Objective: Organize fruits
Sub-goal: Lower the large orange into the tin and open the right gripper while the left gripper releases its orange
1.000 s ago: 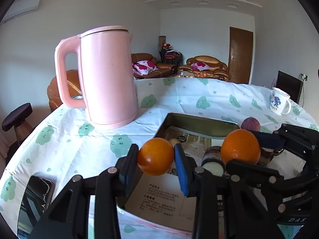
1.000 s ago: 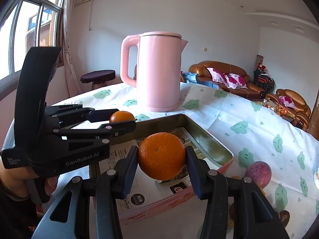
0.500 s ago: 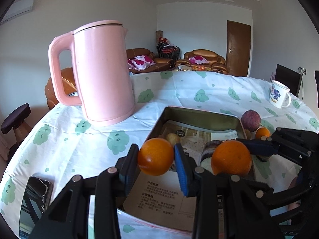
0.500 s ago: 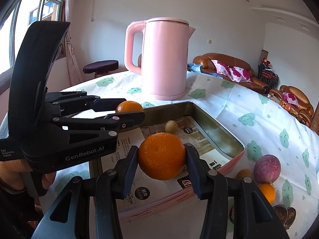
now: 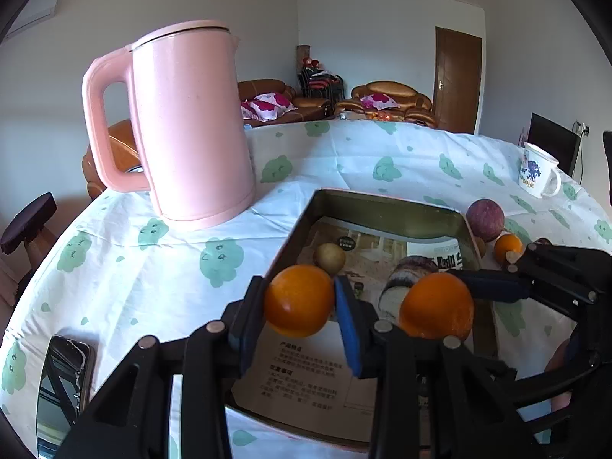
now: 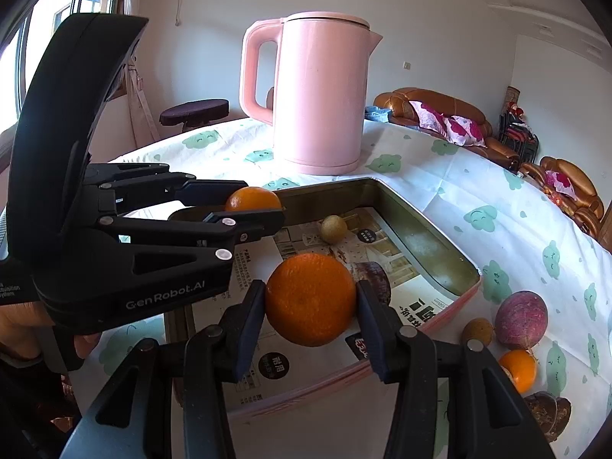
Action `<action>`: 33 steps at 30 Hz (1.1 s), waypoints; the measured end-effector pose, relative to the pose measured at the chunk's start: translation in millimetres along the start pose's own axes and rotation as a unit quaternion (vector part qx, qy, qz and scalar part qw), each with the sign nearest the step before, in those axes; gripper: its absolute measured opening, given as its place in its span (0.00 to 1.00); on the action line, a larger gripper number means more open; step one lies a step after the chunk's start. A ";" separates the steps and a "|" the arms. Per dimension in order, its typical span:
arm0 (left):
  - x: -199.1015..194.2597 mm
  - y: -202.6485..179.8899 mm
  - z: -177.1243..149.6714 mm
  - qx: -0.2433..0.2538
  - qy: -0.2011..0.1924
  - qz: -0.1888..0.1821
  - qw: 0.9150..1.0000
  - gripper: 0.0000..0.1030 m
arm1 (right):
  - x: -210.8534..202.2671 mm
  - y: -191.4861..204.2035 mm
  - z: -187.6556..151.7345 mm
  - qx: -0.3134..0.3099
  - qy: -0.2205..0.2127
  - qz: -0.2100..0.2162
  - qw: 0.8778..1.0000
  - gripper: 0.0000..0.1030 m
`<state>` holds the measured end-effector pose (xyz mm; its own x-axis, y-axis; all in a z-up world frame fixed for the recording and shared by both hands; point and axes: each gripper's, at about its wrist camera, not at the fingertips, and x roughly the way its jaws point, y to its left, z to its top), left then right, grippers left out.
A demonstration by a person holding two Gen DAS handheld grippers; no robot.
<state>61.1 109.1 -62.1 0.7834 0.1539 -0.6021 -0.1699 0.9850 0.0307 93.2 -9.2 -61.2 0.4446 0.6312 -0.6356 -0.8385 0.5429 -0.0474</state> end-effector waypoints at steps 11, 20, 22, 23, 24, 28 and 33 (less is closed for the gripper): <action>4.0 -1.6 -0.4 0.004 0.008 -0.001 1.000 0.38 | 4.8 6.4 0.2 -0.018 0.013 -0.008 1.000 0.48; 3.7 -2.3 -0.9 0.005 0.004 0.003 1.000 0.38 | 6.4 7.4 -0.2 -0.021 0.017 -0.007 1.000 0.48; 3.4 -2.3 -1.3 0.006 0.004 0.003 1.000 0.39 | 6.3 7.4 -0.2 -0.021 0.017 -0.007 1.000 0.48; 3.3 -2.6 -1.3 0.007 0.003 0.004 1.000 0.41 | 6.3 7.5 -0.2 -0.022 0.017 -0.008 1.000 0.49; 2.5 -3.3 -1.5 0.009 0.000 0.005 1.000 0.42 | 6.2 8.1 -0.3 -0.023 0.017 -0.009 1.000 0.49; -3.8 -6.0 -1.3 0.012 -0.015 0.019 1.000 0.66 | 4.9 13.1 -1.0 -0.035 0.014 -0.023 0.999 0.60; -14.1 -3.8 0.2 0.001 -0.034 0.009 0.999 0.69 | -2.5 9.0 -1.4 -0.025 -0.005 -0.026 0.999 0.60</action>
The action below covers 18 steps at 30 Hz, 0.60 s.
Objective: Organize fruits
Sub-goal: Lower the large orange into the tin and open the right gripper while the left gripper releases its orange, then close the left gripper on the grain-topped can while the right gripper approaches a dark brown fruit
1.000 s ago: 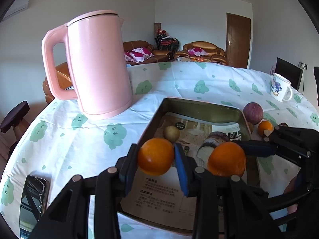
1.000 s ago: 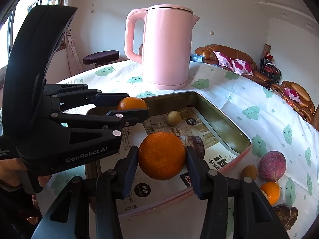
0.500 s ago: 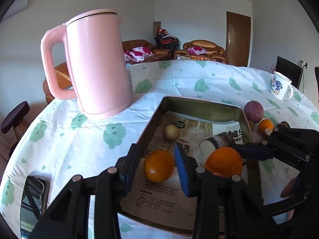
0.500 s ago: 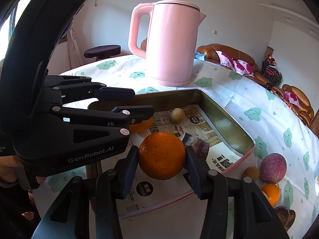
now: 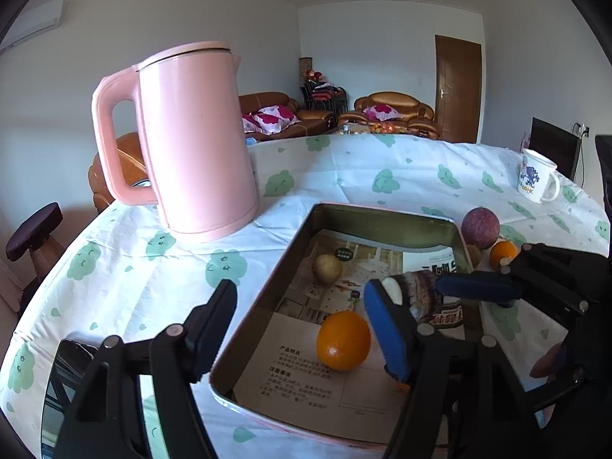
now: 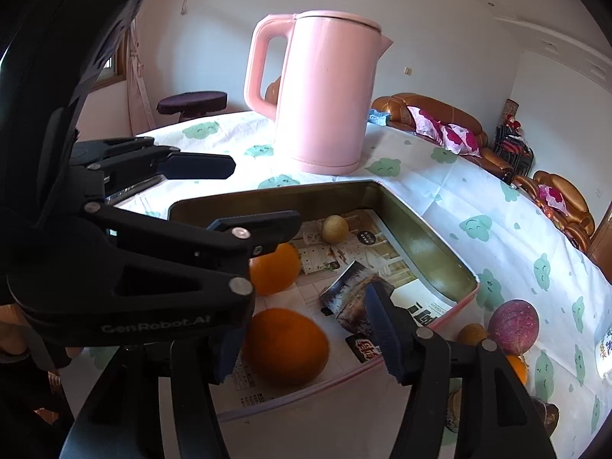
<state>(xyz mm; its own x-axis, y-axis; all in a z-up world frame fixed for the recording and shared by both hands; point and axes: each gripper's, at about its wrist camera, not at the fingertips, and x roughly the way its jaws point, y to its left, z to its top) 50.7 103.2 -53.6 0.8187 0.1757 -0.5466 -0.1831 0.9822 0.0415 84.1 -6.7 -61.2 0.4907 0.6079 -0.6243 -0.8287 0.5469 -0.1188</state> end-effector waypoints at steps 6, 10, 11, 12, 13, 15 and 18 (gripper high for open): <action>-25.8 2.8 9.4 -0.032 -0.052 -0.006 0.998 0.76 | -20.6 -14.4 -6.7 0.021 -0.033 -0.022 0.999 0.60; -39.1 -12.2 16.8 -0.027 -0.074 -0.021 0.997 0.78 | -50.4 -38.3 -16.5 0.048 -0.059 -0.044 0.996 0.60; -40.7 -18.8 17.6 -0.020 -0.077 -0.025 0.997 0.78 | -58.4 -45.7 -19.4 0.057 -0.065 -0.052 0.995 0.60; -41.6 -27.1 18.3 -0.012 -0.078 -0.030 0.996 0.78 | -66.6 -54.1 -22.9 0.066 -0.071 -0.062 0.993 0.60; -41.7 -34.9 18.9 -0.004 -0.078 -0.037 0.996 0.78 | -75.0 -63.6 -27.4 0.075 -0.076 -0.076 0.991 0.60; -39.0 -54.4 19.0 0.014 -0.073 -0.050 0.996 0.78 | -86.3 -79.4 -36.2 0.089 -0.077 -0.107 0.987 0.60; -31.3 -82.9 17.9 0.039 -0.061 -0.066 0.995 0.78 | -95.5 -105.0 -51.1 0.119 -0.071 -0.146 0.980 0.60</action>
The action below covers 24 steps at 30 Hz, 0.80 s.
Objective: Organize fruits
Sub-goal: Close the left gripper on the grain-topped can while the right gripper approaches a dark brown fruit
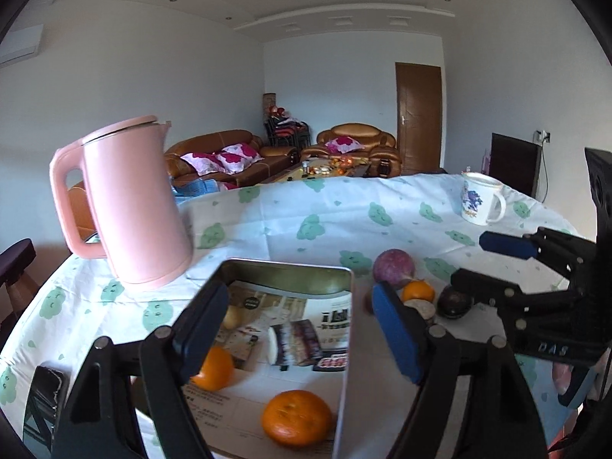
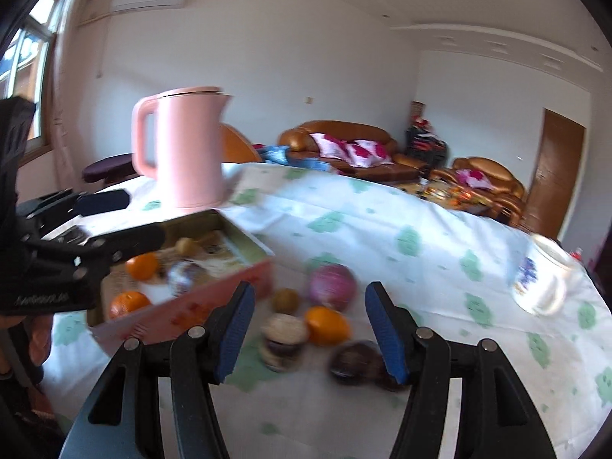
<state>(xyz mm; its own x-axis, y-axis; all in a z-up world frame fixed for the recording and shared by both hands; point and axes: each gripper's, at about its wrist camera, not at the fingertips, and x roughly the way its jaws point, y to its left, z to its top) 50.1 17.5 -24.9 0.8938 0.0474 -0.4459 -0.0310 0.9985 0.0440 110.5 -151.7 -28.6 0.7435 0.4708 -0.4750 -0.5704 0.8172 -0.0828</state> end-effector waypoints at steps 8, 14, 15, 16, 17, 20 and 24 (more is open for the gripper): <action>31.7 -61.7 -1.1 0.052 0.050 -0.054 0.996 0.76 | 7.8 -40.0 -16.6 0.049 0.028 -0.039 0.998 0.60; 62.5 -86.2 -5.7 0.075 0.111 -0.082 0.988 0.55 | 10.1 -49.0 -20.3 0.055 0.043 -0.040 0.997 0.60; 67.3 -90.3 -7.1 0.082 0.121 -0.083 0.986 0.55 | 10.4 -50.9 -20.5 0.060 0.044 -0.040 0.996 0.60; 70.2 -91.6 -9.3 0.084 0.127 -0.084 0.985 0.55 | 9.0 -53.7 -21.5 0.064 0.043 -0.038 0.996 0.60; 73.1 -93.4 -10.4 0.088 0.135 -0.084 0.983 0.52 | 8.3 -54.5 -21.8 0.067 0.041 -0.036 0.996 0.60; 78.2 -96.8 -12.4 0.095 0.150 -0.087 0.980 0.50 | 7.5 -53.5 -21.8 0.067 0.040 -0.033 0.996 0.60; 82.9 -90.3 -13.2 0.076 0.161 -0.101 0.979 0.39 | 9.7 -48.4 -20.7 0.055 0.045 -0.023 0.997 0.60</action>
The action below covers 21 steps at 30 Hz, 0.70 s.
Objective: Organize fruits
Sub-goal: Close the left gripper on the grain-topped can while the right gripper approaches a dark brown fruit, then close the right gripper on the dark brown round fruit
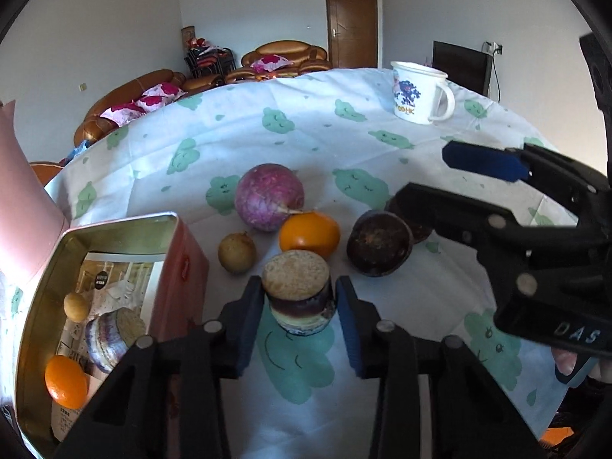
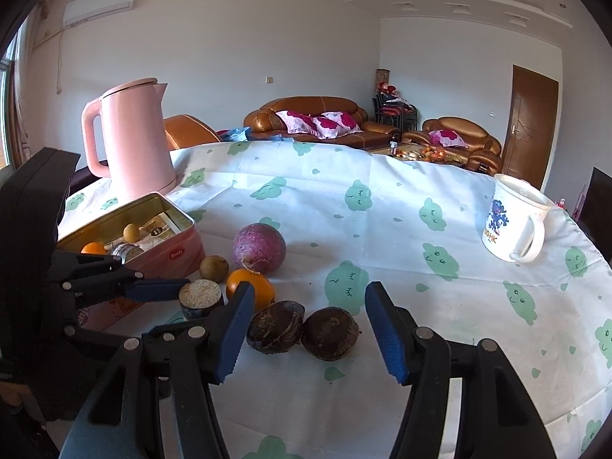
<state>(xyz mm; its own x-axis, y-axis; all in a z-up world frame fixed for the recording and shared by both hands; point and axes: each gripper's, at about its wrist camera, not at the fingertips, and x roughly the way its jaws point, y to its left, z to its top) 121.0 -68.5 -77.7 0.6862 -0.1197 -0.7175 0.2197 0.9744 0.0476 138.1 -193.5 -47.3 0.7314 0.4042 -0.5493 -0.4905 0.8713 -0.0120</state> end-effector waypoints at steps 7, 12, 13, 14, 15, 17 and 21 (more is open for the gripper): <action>-24.1 9.2 -4.3 -0.027 -0.062 0.021 0.997 0.38 | 10.0 4.9 -0.3 -0.015 0.025 0.014 0.999 0.60; -34.9 26.3 -6.2 -0.069 -0.093 0.032 0.993 0.38 | 27.3 17.4 -1.9 -0.047 0.070 0.022 0.996 0.60; -34.7 27.8 -5.7 -0.071 -0.093 0.032 0.993 0.38 | 29.9 21.6 -3.0 -0.058 0.077 0.020 0.995 0.60; -34.0 28.2 -5.3 -0.070 -0.092 0.030 0.993 0.38 | 31.6 24.4 -3.5 -0.066 0.082 0.017 0.994 0.60; -33.8 27.9 -5.3 -0.069 -0.092 0.030 0.993 0.38 | 33.4 27.5 -4.2 -0.074 0.087 0.016 0.993 0.60; -34.3 27.0 -5.6 -0.065 -0.093 0.031 0.993 0.38 | 39.1 30.6 -5.4 -0.083 0.102 0.013 0.991 0.56; -33.3 26.7 -5.5 -0.062 -0.090 0.028 0.994 0.38 | 41.4 36.3 -7.2 -0.098 0.111 0.005 0.989 0.54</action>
<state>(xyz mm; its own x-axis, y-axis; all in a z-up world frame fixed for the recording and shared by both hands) 100.2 -37.4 -56.3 0.8099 -0.0868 -0.5801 0.0994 0.9950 -0.0101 147.1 -147.2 -76.5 0.6145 0.3228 -0.7199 -0.5962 0.7876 -0.1557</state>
